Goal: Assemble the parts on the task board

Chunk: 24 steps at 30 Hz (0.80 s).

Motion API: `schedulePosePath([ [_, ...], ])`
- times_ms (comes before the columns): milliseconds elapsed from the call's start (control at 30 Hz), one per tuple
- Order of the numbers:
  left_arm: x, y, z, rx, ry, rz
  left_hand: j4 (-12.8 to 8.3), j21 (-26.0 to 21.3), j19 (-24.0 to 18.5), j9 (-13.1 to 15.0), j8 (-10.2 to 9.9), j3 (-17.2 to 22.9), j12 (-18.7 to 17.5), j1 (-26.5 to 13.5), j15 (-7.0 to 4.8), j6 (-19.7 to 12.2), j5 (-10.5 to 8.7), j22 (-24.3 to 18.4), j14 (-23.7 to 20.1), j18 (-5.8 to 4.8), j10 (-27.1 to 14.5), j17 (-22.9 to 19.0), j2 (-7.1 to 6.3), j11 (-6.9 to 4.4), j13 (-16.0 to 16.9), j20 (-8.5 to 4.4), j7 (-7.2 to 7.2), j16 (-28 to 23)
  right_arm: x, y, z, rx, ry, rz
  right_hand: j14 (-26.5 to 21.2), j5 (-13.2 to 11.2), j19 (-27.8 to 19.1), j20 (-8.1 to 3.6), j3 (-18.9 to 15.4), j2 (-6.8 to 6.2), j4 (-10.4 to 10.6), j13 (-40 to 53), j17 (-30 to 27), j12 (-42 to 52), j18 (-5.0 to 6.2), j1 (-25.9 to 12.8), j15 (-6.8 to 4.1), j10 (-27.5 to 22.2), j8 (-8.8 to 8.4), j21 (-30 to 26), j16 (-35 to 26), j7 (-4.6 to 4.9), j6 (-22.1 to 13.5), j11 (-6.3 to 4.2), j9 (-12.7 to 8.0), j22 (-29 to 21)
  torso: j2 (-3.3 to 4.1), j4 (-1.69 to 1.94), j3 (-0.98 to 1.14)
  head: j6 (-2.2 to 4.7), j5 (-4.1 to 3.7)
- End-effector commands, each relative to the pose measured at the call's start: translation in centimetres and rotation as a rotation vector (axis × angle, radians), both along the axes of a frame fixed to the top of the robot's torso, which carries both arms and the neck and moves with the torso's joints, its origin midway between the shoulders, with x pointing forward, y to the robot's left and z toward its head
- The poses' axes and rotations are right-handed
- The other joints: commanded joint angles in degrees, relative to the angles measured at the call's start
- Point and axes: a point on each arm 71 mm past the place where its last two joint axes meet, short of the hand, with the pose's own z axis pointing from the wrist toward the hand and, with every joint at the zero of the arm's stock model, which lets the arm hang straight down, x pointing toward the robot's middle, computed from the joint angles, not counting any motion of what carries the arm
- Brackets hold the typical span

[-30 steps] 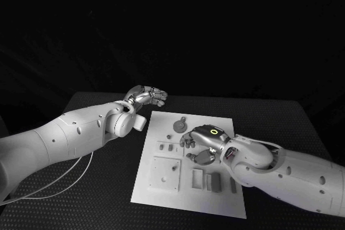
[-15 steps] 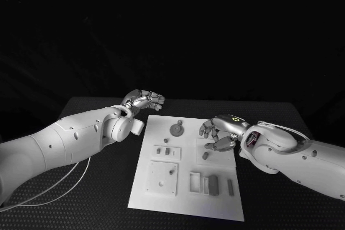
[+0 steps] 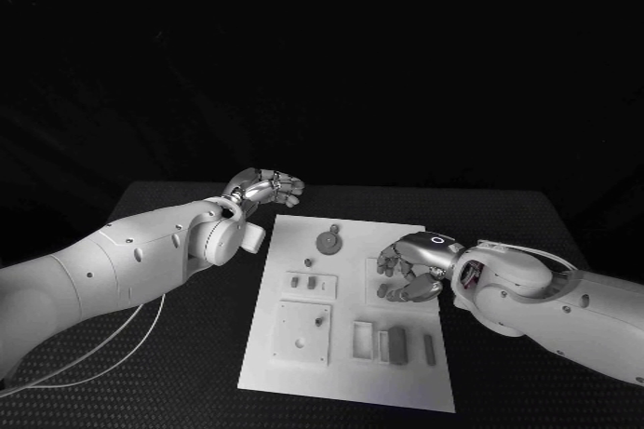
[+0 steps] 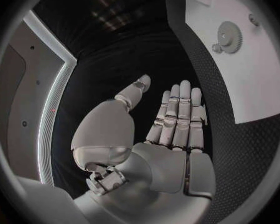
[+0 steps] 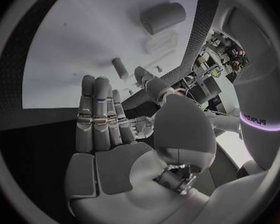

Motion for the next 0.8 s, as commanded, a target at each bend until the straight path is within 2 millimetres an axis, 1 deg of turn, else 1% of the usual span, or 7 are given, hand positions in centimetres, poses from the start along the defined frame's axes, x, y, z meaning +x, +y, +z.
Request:
schedulePosePath([
  [33, 0.0, -0.2, 0.1, -0.013, -0.005, -0.017, 0.02, -0.2, 0.26, -0.07, 0.37, -0.45, 0.25, 0.14, 0.38, -0.43, -0.39, 0.06, 0.0, 0.52, -0.17, 0.07, 0.46, 0.13, -0.11, 0.11, -0.16, -0.36, -0.2, 0.4, -0.5, -0.059, -0.017, 0.027, -0.49, -0.06, 0.03, -0.39, -0.22, 0.28, -0.15, -0.1, 0.08, -0.2, 0.4, -0.04, -0.06, -0.15, 0.31, 0.29, 0.63, -0.37, 0.32, 0.03, -0.03, 1.02, 0.04, 0.06, -0.02, -0.2, 0.01],
  [200, -0.1, -0.2, 0.1, -0.014, -0.005, -0.018, 0.03, -0.21, 0.26, -0.08, 0.38, -0.46, 0.26, 0.12, 0.38, -0.44, -0.4, 0.07, 0.0, 0.52, -0.17, 0.1, 0.47, 0.13, -0.13, 0.12, -0.16, -0.38, -0.3, 0.8, -1.2, -0.064, -0.028, 0.035, -0.61, -3.84, 0.63, -0.68, 1.58, 0.4, 0.29, -0.25, -0.08, 0.02, 0.4, 1.4, -0.19, 0.51, 0.93, 1.06, 2.58, -0.38, 1.43, -0.1, 0.0, 1.21, 0.04, 0.08, -0.04, -0.35, 0.02],
  [267, -0.1, -0.3, 0.1, -0.014, -0.005, -0.019, 0.03, -0.22, 0.27, -0.08, 0.38, -0.47, 0.26, 0.11, 0.38, -0.44, -0.4, 0.08, 0.0, 0.52, -0.17, 0.11, 0.48, 0.13, -0.14, 0.12, -0.16, -0.4, -0.4, 0.9, -1.4, -0.065, -0.032, 0.036, -0.53, -6.78, 1.15, -0.92, 3.63, 0.03, 1.01, -0.26, -0.09, 0.26, 0.4, 2.54, -0.27, 1.07, 1.22, 1.7, 3.69, -0.41, 2.05, -0.23, 0.0, 1.29, 0.03, 0.08, -0.06, -0.41, 0.04],
  [367, -0.1, -0.3, 0.1, -0.014, -0.004, -0.02, 0.05, -0.23, 0.27, -0.09, 0.39, -0.48, 0.26, 0.1, 0.39, -0.44, -0.4, 0.08, 0.01, 0.53, -0.17, 0.14, 0.5, 0.13, -0.15, 0.13, -0.15, -0.42, -0.4, 1.1, -1.6, -0.065, -0.038, 0.038, -0.5, -7.19, 1.66, -1.27, 5.54, -0.15, 1.88, -0.22, 0.03, 0.57, 0.4, 3.41, -0.54, 1.81, 1.62, 2.69, 5.16, -0.12, 2.85, -0.44, 0.07, 1.4, 0.06, 0.11, -0.06, -0.5, 0.08],
  [533, -0.1, -0.2, 0.1, -0.014, -0.004, -0.02, 0.08, -0.26, 0.28, -0.1, 0.42, -0.51, 0.27, 0.04, 0.39, -0.43, -0.41, 0.1, 0.02, 0.53, -0.17, 0.19, 0.54, 0.14, -0.18, 0.14, -0.16, -0.46, -0.4, 1.3, -1.7, -0.073, -0.048, 0.043, -0.48, -7.21, 2.17, -1.66, 8.02, 0.56, 3.3, -0.03, 0.26, 1.1, 0.4, 4.29, -0.97, 3.01, 2.33, 3.98, 6.67, -0.25, 3.98, -0.88, 0.36, 1.45, 0.04, 0.1, -0.07, -0.62, 0.11],
  [733, -0.1, -0.2, 0.1, -0.014, -0.004, -0.02, 0.11, -0.29, 0.29, -0.1, 0.47, -0.53, 0.28, 0.01, 0.4, -0.39, -0.41, 0.12, 0.03, 0.54, -0.17, 0.24, 0.57, 0.14, -0.22, 0.14, -0.17, -0.52, -0.5, 1.7, -1.9, -0.074, -0.054, 0.054, -0.1, -7.21, 3.03, -2.59, 9.96, 2.23, 3.99, 0.33, 0.78, 1.98, 0.4, 5.21, -1.79, 5.12, 3.39, 7.99, 9.17, -0.83, 6.07, -1.72, 0.79, 1.64, 0.02, 0.05, -0.11, -0.81, 0.09],
  [800, -0.1, -0.3, 0.1, -0.014, -0.004, -0.021, 0.11, -0.3, 0.3, -0.1, 0.47, -0.53, 0.28, 0.0, 0.4, -0.39, -0.41, 0.12, 0.03, 0.54, -0.17, 0.25, 0.57, 0.14, -0.23, 0.14, -0.17, -0.53, -0.6, 1.9, -1.9, -0.073, -0.056, 0.057, -0.13, -7.21, 2.9, -2.74, 10.33, 2.53, 3.96, 0.36, 0.87, 2.05, 0.4, 5.25, -1.92, 5.4, 3.47, 8.96, 9.67, -0.95, 6.34, -1.85, 0.81, 1.63, 0.01, 0.05, -0.1, -0.83, 0.1],
])
